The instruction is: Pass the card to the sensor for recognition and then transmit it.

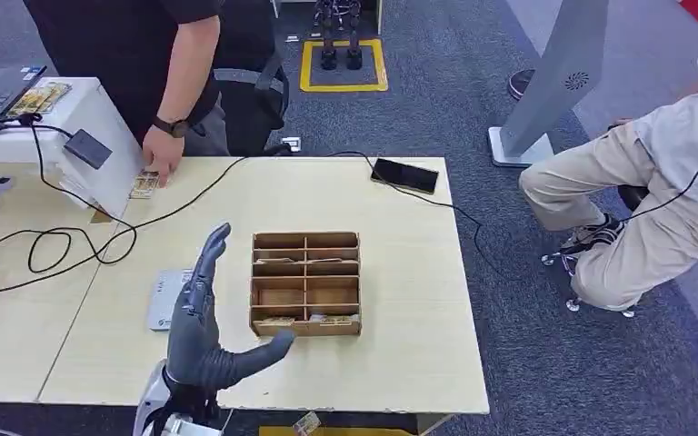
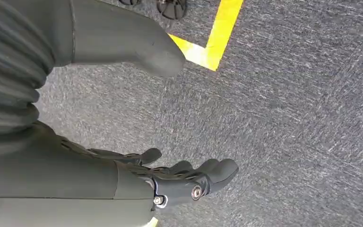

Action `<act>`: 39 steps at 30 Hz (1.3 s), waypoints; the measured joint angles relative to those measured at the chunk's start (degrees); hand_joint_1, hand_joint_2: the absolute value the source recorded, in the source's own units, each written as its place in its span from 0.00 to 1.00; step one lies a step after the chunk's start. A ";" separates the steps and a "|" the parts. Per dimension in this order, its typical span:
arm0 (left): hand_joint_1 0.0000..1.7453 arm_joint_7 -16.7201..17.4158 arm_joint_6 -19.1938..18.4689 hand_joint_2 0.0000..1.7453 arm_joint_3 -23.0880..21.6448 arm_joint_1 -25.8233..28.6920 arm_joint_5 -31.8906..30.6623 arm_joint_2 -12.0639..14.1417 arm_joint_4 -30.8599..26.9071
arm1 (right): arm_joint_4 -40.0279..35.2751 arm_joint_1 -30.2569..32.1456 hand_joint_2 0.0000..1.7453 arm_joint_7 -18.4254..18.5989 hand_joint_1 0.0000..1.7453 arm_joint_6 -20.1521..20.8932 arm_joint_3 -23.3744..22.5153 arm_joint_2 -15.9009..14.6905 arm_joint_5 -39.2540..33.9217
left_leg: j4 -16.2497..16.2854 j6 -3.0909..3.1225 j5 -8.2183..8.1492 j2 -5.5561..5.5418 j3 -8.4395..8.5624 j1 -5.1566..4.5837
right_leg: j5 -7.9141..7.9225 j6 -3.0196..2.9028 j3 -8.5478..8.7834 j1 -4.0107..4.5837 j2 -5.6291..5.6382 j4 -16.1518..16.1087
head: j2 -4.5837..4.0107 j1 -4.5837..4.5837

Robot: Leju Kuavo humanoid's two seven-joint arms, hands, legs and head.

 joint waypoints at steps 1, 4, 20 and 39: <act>0.00 0.31 0.00 1.00 -0.57 -0.08 -0.39 0.15 0.11 | 0.00 0.03 1.00 0.00 0.00 0.00 0.00 0.00 -0.02 | 0.00 0.00 0.00 0.00 0.00 0.00 | 0.00 0.00 -0.01 0.00 0.00 0.00 | 0.00 0.02; 0.00 2.50 -0.04 1.00 -2.03 -1.04 -4.33 0.98 1.14 | 0.00 0.05 1.00 0.18 0.00 0.00 0.00 -0.02 0.02 | 0.00 0.00 0.00 -0.02 0.00 0.00 | 0.00 0.00 -0.02 0.01 -0.01 0.00 | 0.00 0.00; 0.00 20.09 0.00 1.00 -11.04 -9.65 -27.63 4.72 12.44 | -0.59 0.63 1.00 1.64 0.00 0.00 0.09 -0.04 1.16 | 0.00 0.00 0.00 -0.01 -0.01 0.00 | 0.01 0.00 -0.02 0.00 0.00 0.00 | 0.00 0.02; 0.00 29.31 0.52 1.00 -13.68 -13.16 -39.03 5.75 18.31 | -1.05 0.90 1.00 2.43 0.00 0.00 0.50 -0.02 1.92 | 0.00 0.00 0.00 -0.01 -0.01 0.01 | 0.00 0.00 -0.02 0.00 0.00 0.00 | 0.00 0.02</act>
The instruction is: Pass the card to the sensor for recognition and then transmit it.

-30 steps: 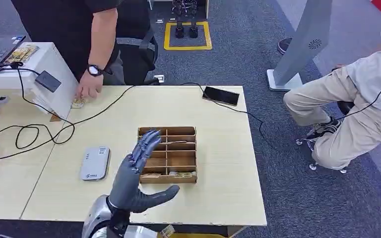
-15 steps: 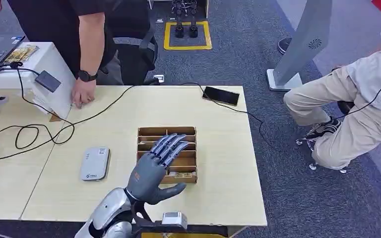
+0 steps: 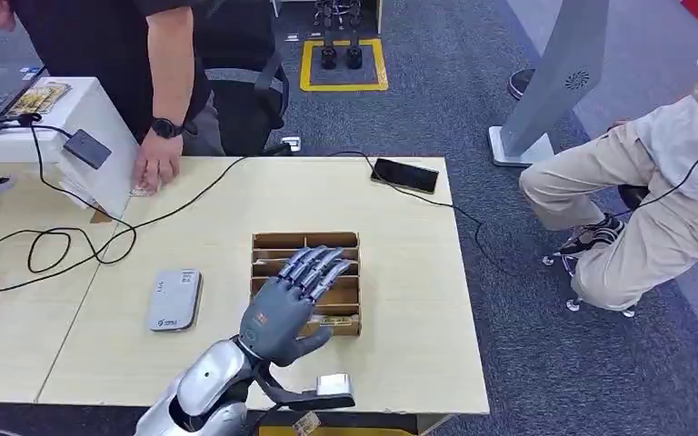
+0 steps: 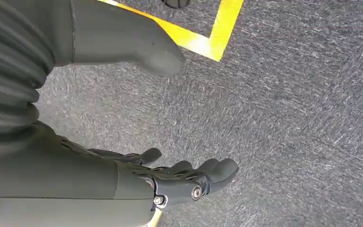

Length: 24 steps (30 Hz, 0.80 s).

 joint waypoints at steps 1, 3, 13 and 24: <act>0.00 0.15 0.00 1.00 -0.04 -0.08 -0.05 0.00 0.15 | 0.00 0.00 1.00 0.02 0.00 0.00 0.00 0.00 0.00 | 0.00 0.00 0.00 0.00 0.00 0.00 | 0.00 0.00 0.00 0.00 0.00 0.00 | 0.00 -0.02; 0.00 0.33 -0.02 1.00 -0.09 -0.20 -0.26 0.00 0.44 | 0.00 0.01 1.00 0.07 0.00 0.00 0.09 0.00 -0.09 | 0.00 0.00 0.00 0.00 0.00 0.00 | 0.00 0.00 0.00 0.00 0.00 0.00 | 0.00 -0.02; 0.00 1.01 -0.44 1.00 -1.79 -0.43 -1.40 -0.52 3.04 | 0.00 0.03 1.00 0.07 0.00 0.00 1.29 0.00 -0.48 | 0.00 0.00 0.00 0.00 0.00 0.00 | 0.00 0.00 0.00 0.00 0.00 0.00 | 0.00 0.00; 0.00 0.15 -0.74 1.00 -2.76 -0.49 0.59 -1.57 5.18 | 0.02 0.03 1.00 0.06 0.00 0.00 1.53 0.00 -0.22 | 0.00 0.00 0.00 0.00 0.00 0.00 | 0.00 0.00 0.00 0.00 0.00 0.00 | 0.00 0.00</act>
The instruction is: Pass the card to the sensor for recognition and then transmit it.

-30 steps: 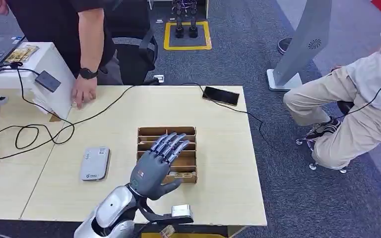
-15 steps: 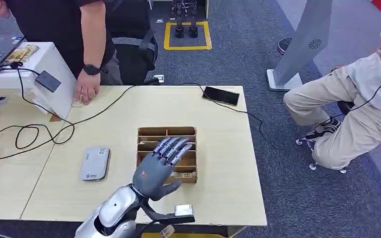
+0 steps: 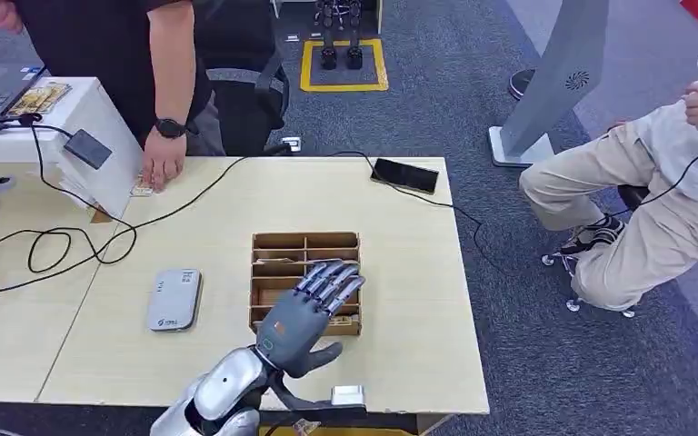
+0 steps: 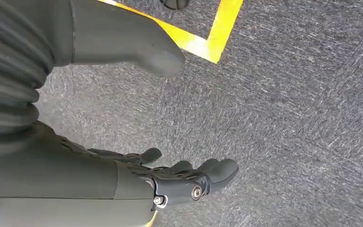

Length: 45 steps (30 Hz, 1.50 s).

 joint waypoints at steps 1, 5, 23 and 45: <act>0.00 -0.07 0.00 1.00 -0.02 0.00 0.09 -0.07 0.18 | 0.00 0.01 1.00 -0.02 0.00 0.00 0.00 0.00 0.00 | 0.00 0.00 0.00 0.00 0.00 0.00 | 0.00 0.00 0.00 0.00 0.00 0.00 | 0.00 -0.02; 0.00 -1.14 -0.02 1.00 -0.04 0.02 2.13 -0.46 0.66 | 0.04 0.01 1.00 -0.11 0.00 0.00 0.04 0.00 -0.02 | 0.00 0.00 0.00 0.00 0.00 0.00 | 0.00 0.00 0.00 0.00 0.00 0.00 | 0.00 0.00; 0.00 -2.01 0.50 1.00 -0.04 -0.38 3.45 -3.83 8.13 | 0.57 -0.01 1.00 -0.26 0.00 0.00 1.01 0.00 0.33 | 0.00 0.00 0.00 -0.01 -0.01 0.00 | 0.00 0.00 0.00 0.00 -0.01 0.00 | 0.00 0.00; 0.00 4.48 13.90 1.00 1.99 0.00 -3.69 -7.21 11.91 | 0.72 -0.01 1.00 0.55 0.00 0.00 1.01 0.00 1.64 | 0.00 0.00 0.00 -0.03 -0.03 0.00 | 0.00 0.00 0.00 0.00 -0.02 0.00 | 0.00 -0.02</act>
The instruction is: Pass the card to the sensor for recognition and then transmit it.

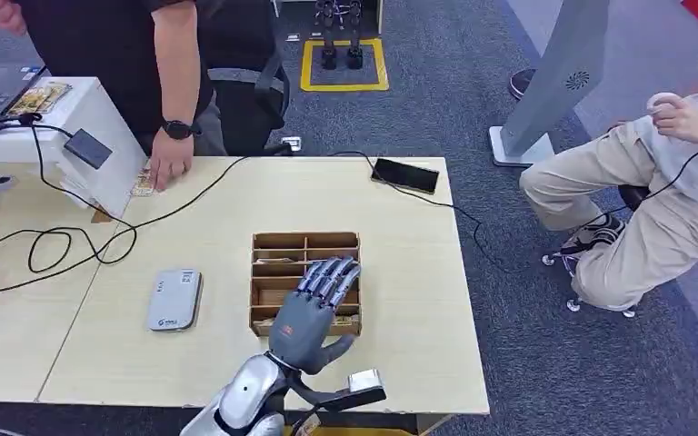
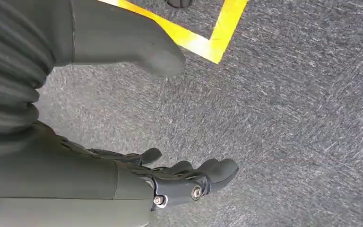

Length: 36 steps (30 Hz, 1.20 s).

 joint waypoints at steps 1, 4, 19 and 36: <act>0.00 0.00 0.04 1.00 0.13 0.07 -0.04 -0.15 0.00 | 0.00 0.00 1.00 0.00 0.00 0.00 0.00 0.00 0.00 | 0.00 0.00 0.00 0.00 0.00 0.00 | 0.00 0.00 0.00 0.00 0.00 0.00 | 0.00 0.02; 0.00 0.63 0.93 1.00 0.54 0.54 -0.67 -0.63 0.00 | 0.00 0.03 1.00 0.09 0.00 0.00 -0.02 0.00 0.26 | 0.00 0.00 0.00 0.00 -0.01 0.00 | 0.00 0.00 0.00 0.00 0.00 0.00 | 0.00 0.02; 0.00 2.38 4.98 1.00 2.51 1.65 -10.38 -2.40 3.10 | 0.98 -0.06 1.00 -1.01 0.00 0.00 -0.20 0.00 0.85 | 0.00 0.03 -0.02 0.01 0.00 0.00 | 0.00 0.00 0.00 0.00 0.00 0.00 | 0.00 0.00; 0.00 1.75 4.28 1.00 2.64 0.13 -11.34 -2.36 7.35 | 1.68 -0.11 1.00 -1.22 0.00 0.00 -0.15 -0.02 0.39 | 0.00 0.04 -0.02 0.01 0.00 0.00 | 0.00 0.01 0.00 0.00 0.00 0.00 | 0.00 0.00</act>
